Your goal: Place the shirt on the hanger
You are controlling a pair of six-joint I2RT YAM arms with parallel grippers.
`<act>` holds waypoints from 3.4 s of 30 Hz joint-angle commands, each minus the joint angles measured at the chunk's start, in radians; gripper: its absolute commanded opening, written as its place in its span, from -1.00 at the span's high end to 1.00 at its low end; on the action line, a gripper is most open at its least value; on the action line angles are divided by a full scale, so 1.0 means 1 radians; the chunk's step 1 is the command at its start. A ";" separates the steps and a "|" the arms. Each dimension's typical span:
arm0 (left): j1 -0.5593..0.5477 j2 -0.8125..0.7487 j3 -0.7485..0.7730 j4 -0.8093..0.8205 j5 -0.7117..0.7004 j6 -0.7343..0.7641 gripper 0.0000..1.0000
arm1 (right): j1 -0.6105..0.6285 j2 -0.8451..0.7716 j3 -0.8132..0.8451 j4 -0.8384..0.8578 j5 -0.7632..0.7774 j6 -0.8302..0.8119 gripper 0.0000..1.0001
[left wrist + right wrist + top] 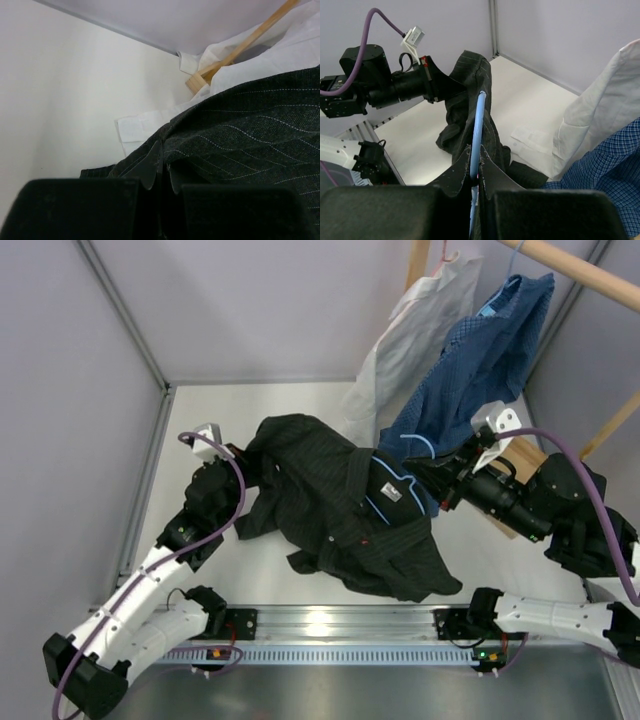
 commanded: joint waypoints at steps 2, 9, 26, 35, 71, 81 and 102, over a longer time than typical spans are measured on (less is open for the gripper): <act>0.006 -0.012 0.054 -0.033 0.008 0.071 1.00 | 0.000 -0.001 0.053 0.097 0.045 -0.008 1.00; 0.007 -0.024 0.153 -0.220 -0.195 0.036 -0.72 | 0.000 0.004 0.101 0.095 0.063 -0.011 1.00; 0.004 0.318 0.756 -0.192 1.558 0.625 -0.91 | 0.000 -0.016 0.055 -0.135 -0.157 0.006 1.00; -0.019 0.494 0.798 -0.189 1.750 0.541 -0.89 | 0.002 -0.039 0.047 -0.170 -0.299 -0.027 1.00; -0.206 0.544 0.666 -0.188 1.778 0.665 1.00 | 0.000 -0.143 0.044 -0.285 -0.178 0.013 -0.33; -0.200 0.537 0.678 -0.189 1.806 0.645 1.00 | 0.002 -0.404 -0.166 -0.443 -0.380 0.092 -0.33; -0.184 0.504 0.669 -0.189 1.782 0.608 1.00 | 0.002 -0.282 -0.330 -0.107 -0.350 -0.030 1.00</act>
